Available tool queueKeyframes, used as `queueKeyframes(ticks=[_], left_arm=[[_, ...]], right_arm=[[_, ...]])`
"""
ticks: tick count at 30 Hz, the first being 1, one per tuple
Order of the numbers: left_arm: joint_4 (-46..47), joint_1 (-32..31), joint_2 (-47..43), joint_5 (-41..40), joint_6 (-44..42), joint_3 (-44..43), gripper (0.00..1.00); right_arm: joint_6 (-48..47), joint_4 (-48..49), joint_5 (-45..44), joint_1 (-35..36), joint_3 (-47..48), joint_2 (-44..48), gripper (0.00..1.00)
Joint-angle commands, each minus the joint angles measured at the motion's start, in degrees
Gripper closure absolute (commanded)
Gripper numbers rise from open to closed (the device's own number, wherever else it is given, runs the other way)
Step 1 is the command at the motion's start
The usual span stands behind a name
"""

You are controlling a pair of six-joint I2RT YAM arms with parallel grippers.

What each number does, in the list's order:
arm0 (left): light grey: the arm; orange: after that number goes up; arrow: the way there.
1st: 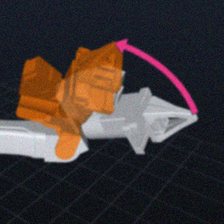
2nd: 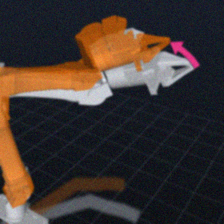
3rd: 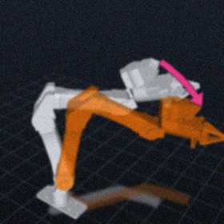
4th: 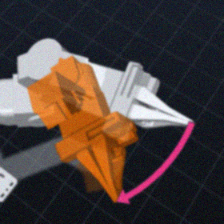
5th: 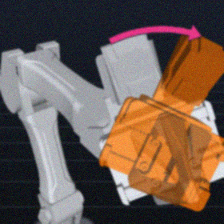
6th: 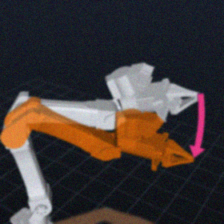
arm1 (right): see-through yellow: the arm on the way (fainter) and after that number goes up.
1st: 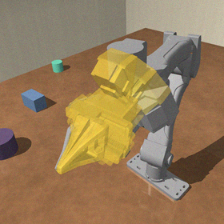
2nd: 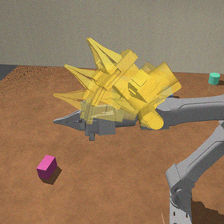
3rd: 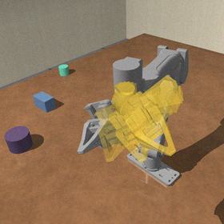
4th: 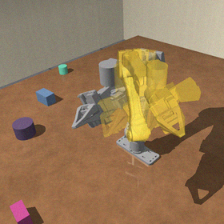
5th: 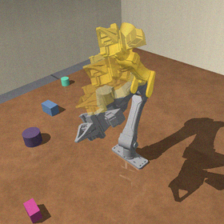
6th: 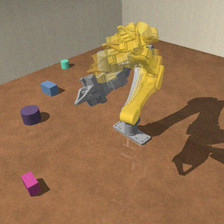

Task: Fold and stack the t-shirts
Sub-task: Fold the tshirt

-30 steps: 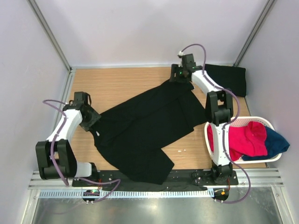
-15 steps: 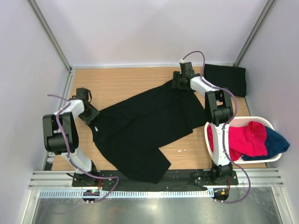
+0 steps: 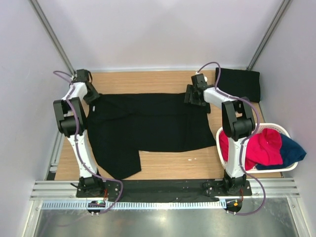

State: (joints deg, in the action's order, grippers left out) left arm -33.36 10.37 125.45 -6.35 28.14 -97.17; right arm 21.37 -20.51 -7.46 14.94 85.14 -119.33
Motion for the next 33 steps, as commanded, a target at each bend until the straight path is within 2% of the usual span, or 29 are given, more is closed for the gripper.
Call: queueKeyframes(ticks=[1, 6, 11, 15, 17, 19, 24, 26, 29, 33], left_arm=[[-2.1, 0.4, 5.3, 0.0, -6.9, -9.3, 0.56], [-3.2, 0.4, 1.1, 0.7, -8.9, -11.3, 0.53], [-4.0, 0.3, -11.3, 3.4, -7.4, -6.3, 0.41], [-3.0, -1.8, -24.9, 3.8, -3.7, 3.5, 0.4], [-4.1, -3.7, -27.4, 5.6, 0.2, 10.3, 0.41], [-3.5, -6.2, -30.7, 6.0, 3.1, 18.4, 0.42], [0.6, -12.1, -37.4, 5.5, 13.6, 33.9, 0.45], [2.6, -12.8, -40.3, 5.6, 16.1, 38.9, 0.45], [3.8, -12.9, -41.9, 4.3, 17.9, 41.4, 0.46], [4.7, -12.9, -39.8, 2.1, 18.2, 43.5, 0.46]], right_arm=[[0.2, -6.1, -1.5, 0.4, 4.0, 0.2, 0.26], [-2.3, -14.1, -2.3, 0.5, 13.5, 2.3, 0.22], [-0.5, -19.4, 0.5, 1.8, 10.3, 9.6, 0.23], [1.3, -20.9, -0.7, 4.0, 1.4, 14.7, 0.34], [3.0, -19.7, -1.4, 4.1, -5.6, 17.7, 0.4], [4.7, -19.6, -2.5, 4.0, -9.5, 19.6, 0.56], [6.4, -17.0, -3.7, 4.0, -18.5, 23.5, 0.76], [6.4, -15.5, -3.8, 4.0, -21.5, 23.4, 0.8], [6.4, -12.8, -4.8, 4.1, -25.7, 22.6, 0.81], [6.6, -11.6, -6.9, 4.0, -29.2, 21.4, 0.82]])
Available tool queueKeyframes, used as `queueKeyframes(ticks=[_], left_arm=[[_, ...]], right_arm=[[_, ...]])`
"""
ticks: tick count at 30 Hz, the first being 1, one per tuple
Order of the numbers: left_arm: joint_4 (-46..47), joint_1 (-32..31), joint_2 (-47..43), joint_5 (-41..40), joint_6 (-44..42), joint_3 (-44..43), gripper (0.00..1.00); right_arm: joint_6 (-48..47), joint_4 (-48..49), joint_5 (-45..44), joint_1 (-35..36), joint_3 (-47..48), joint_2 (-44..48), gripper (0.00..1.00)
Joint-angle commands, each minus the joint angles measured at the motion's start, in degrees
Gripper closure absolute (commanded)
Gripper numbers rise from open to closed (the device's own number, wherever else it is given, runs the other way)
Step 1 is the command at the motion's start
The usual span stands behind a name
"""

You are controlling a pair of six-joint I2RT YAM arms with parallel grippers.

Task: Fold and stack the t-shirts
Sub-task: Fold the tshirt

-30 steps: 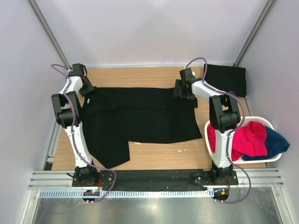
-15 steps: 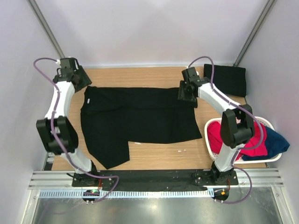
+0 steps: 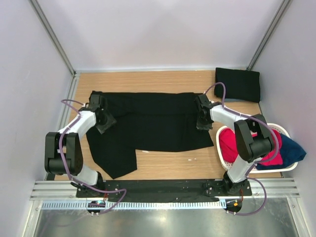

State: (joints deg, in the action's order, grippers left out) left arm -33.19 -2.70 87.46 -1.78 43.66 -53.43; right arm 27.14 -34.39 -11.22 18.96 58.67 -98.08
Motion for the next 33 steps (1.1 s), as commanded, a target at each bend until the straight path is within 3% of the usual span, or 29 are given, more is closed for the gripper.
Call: queueKeyframes(ticks=[1, 7, 16, 20, 26, 27, 30, 33], left_arm=[[5.0, 0.2, -0.8, -2.6, 2.8, 0.1, 0.46], [6.0, 0.4, 3.2, -6.2, 5.0, 3.0, 0.48], [5.3, 1.9, 4.4, -10.0, 4.4, 3.8, 0.49], [4.3, 1.9, 2.3, -9.0, 1.5, 2.5, 0.49], [0.6, 1.9, 0.0, -6.0, -8.1, -8.4, 0.45], [0.2, 1.9, 0.1, -6.0, -8.5, -9.9, 0.44], [0.3, 2.0, 1.4, -7.1, -7.6, -14.9, 0.41], [1.7, 2.4, 3.1, -7.8, -4.3, -17.1, 0.39]], right_arm=[[0.9, 1.7, -4.2, 0.0, -2.9, -0.2, 0.82], [1.9, -3.4, -9.6, -0.6, -4.0, 1.5, 0.83], [3.0, -8.0, -7.9, -1.3, -3.3, 3.7, 0.82], [1.7, -10.4, -5.3, -1.3, 3.6, 5.4, 0.74], [1.4, -10.8, -3.2, -2.2, 21.8, 4.6, 0.49], [3.2, -10.3, -3.8, -2.4, 23.2, 3.7, 0.48], [6.9, -5.8, -4.2, -3.9, 23.7, 1.3, 0.44], [11.7, 1.9, -4.0, -5.2, 18.9, 0.4, 0.46]])
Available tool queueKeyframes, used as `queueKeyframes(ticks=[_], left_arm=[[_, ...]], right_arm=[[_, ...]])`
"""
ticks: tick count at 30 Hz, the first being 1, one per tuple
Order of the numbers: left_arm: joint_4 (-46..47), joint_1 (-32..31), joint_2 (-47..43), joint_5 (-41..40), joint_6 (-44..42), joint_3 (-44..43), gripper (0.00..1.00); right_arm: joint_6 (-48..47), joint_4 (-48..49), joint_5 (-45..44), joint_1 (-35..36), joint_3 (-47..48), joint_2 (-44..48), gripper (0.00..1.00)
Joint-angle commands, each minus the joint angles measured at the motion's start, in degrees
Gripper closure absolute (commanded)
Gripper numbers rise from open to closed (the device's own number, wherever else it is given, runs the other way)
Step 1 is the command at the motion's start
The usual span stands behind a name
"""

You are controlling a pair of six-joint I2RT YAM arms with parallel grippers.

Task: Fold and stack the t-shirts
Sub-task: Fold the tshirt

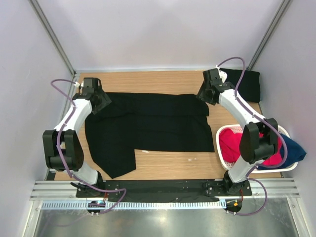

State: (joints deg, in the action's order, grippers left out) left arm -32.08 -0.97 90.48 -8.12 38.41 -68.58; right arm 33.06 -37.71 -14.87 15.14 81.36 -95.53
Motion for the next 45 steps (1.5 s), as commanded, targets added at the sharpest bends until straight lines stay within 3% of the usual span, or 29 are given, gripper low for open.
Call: queueKeyframes(ticks=[1, 7, 20, 30, 34, 42, 45], left_arm=[[2.3, 2.5, 1.0, -0.9, 2.3, -1.8, 0.39], [8.5, 8.4, 3.8, 6.4, 7.6, 0.9, 0.4], [10.2, 15.3, 13.4, 4.6, 5.4, 0.0, 0.46], [8.8, 15.4, 14.2, 6.7, 2.0, 0.7, 0.48], [10.0, 15.4, 14.0, 7.8, 2.3, 1.4, 0.58], [10.5, 15.4, 11.5, 10.1, 1.8, 1.1, 1.0], [10.1, 15.5, 9.2, 10.1, 1.8, 1.3, 1.0]], right_arm=[[7.2, 6.9, -0.3, -1.7, -5.1, -2.6, 0.46], [7.0, 9.2, 0.4, -4.1, -6.9, -7.1, 0.5], [4.8, 10.3, -1.1, -5.8, -10.2, -7.3, 0.5], [4.4, 9.1, -1.8, -6.3, -10.3, -7.6, 0.49], [4.4, 8.8, -1.5, -7.9, -9.4, -8.3, 0.48], [3.1, 8.4, -0.9, -9.2, -7.7, -7.9, 0.49], [3.5, 9.1, 0.8, -9.2, -8.8, -7.4, 0.49]])
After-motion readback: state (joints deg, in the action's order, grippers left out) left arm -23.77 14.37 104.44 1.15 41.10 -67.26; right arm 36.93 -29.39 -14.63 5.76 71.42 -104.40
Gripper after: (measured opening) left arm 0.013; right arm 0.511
